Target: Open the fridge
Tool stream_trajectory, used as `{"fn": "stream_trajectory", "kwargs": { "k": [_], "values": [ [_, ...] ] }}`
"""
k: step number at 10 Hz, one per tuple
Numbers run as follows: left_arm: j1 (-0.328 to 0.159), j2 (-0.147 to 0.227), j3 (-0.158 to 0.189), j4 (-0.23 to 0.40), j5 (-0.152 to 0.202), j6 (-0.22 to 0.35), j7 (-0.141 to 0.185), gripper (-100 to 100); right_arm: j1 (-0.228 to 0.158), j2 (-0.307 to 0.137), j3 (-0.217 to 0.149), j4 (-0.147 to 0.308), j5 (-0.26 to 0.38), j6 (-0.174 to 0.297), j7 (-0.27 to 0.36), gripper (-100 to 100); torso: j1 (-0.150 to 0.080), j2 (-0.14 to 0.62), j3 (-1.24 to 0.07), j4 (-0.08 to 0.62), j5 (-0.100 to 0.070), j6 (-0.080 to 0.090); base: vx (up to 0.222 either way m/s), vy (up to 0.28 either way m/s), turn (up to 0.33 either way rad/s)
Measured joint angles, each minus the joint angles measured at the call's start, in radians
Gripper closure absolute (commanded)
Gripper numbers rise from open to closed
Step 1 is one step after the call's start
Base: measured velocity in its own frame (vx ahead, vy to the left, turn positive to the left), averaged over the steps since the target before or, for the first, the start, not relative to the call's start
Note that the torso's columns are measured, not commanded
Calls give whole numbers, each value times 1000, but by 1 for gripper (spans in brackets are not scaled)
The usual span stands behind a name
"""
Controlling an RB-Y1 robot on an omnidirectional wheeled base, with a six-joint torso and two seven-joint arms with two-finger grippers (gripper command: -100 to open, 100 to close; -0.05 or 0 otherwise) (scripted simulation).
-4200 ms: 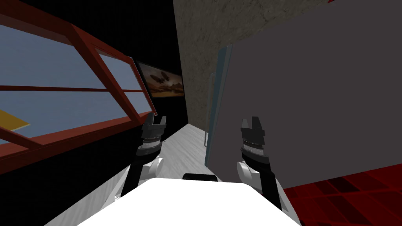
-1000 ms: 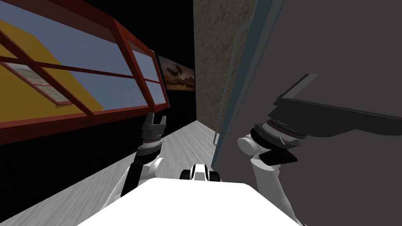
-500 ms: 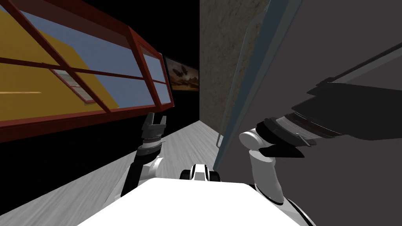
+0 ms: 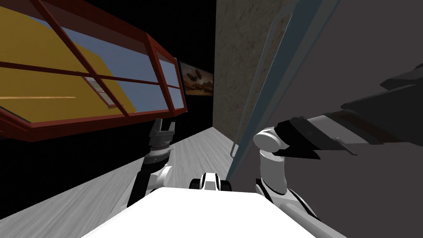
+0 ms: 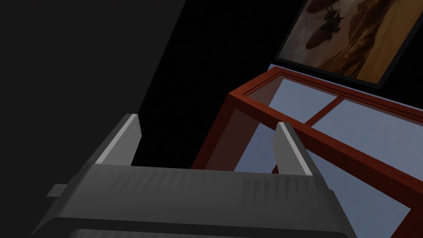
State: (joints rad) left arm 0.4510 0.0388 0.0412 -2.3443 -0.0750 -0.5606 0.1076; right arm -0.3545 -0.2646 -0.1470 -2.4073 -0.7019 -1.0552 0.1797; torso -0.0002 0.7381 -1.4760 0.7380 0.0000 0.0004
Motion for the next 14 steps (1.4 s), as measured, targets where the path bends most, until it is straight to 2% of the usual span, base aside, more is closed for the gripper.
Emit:
{"fn": "stream_trajectory", "kwargs": {
  "k": [1,9,14],
  "values": [
    [0,0,0,0,0,0,0,0,-30,-3,-9,8,-27,-26,-1,-100,0,0,0,0,0,-1,10,-3,97],
    [0,0,0,0,0,0,0,0,-277,4,-53,-5,-268,-145,43,-100,0,0,0,0,0,-1,5,-5,150],
    [0,0,0,0,0,0,0,0,-416,9,-82,10,-395,-219,61,-100,-6,-7,-6,-4,-3,-3,-9,0,157]
  ]
}}
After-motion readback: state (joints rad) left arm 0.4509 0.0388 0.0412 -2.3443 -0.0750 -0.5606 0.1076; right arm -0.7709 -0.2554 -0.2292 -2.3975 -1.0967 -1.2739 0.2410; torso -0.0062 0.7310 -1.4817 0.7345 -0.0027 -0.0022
